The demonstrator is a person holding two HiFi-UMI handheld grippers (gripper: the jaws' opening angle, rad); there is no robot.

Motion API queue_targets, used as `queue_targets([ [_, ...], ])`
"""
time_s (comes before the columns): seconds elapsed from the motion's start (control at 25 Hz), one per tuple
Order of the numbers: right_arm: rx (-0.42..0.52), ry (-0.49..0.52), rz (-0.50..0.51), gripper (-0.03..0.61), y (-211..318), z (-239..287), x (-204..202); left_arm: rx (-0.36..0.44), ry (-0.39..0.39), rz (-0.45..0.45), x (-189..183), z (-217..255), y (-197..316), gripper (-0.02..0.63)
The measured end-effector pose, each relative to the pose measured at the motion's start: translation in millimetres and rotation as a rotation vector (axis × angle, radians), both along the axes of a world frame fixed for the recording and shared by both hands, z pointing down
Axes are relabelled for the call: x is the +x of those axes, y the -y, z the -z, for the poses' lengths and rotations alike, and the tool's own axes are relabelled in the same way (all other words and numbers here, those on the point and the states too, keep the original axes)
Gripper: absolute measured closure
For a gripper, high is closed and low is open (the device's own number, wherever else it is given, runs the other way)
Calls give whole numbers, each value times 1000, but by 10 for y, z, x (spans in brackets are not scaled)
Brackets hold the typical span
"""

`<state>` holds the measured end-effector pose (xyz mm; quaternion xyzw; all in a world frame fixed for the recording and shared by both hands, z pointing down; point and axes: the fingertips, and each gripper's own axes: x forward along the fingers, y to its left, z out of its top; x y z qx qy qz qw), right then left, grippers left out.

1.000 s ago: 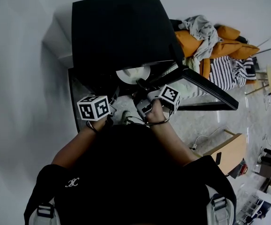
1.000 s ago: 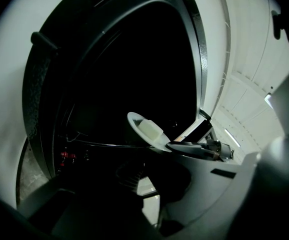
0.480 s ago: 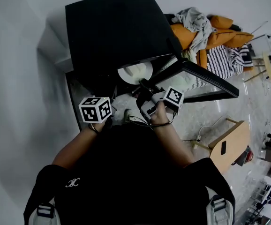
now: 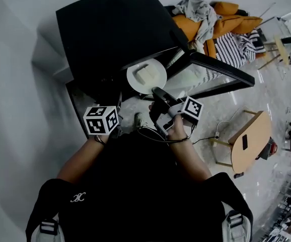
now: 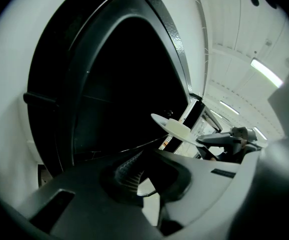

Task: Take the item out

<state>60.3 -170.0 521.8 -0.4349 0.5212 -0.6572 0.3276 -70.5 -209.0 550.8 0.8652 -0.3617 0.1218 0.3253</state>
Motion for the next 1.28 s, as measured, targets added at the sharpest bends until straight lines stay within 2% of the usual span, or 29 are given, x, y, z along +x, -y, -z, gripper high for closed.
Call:
queue_targets([
  [0.4,10,-11,-87,555,-509,102,211,15,-22,-132,317,89,-142,606],
  [0.6,8,9,-169,555,-901,226,508,27,-9,-221,733,233,-357,606],
  [0.92,12,4,-283,555,-1205,133,854,21,-17,-346,1254,149,-566,606],
  [1.08,24,-23,-303,555,-1265,88,983,29,-25,-374,1419,122,-599,606],
  [1.28,43,-70,-290,557,-1266,93,1007,24,-23,-370,1433,64,-574,605],
])
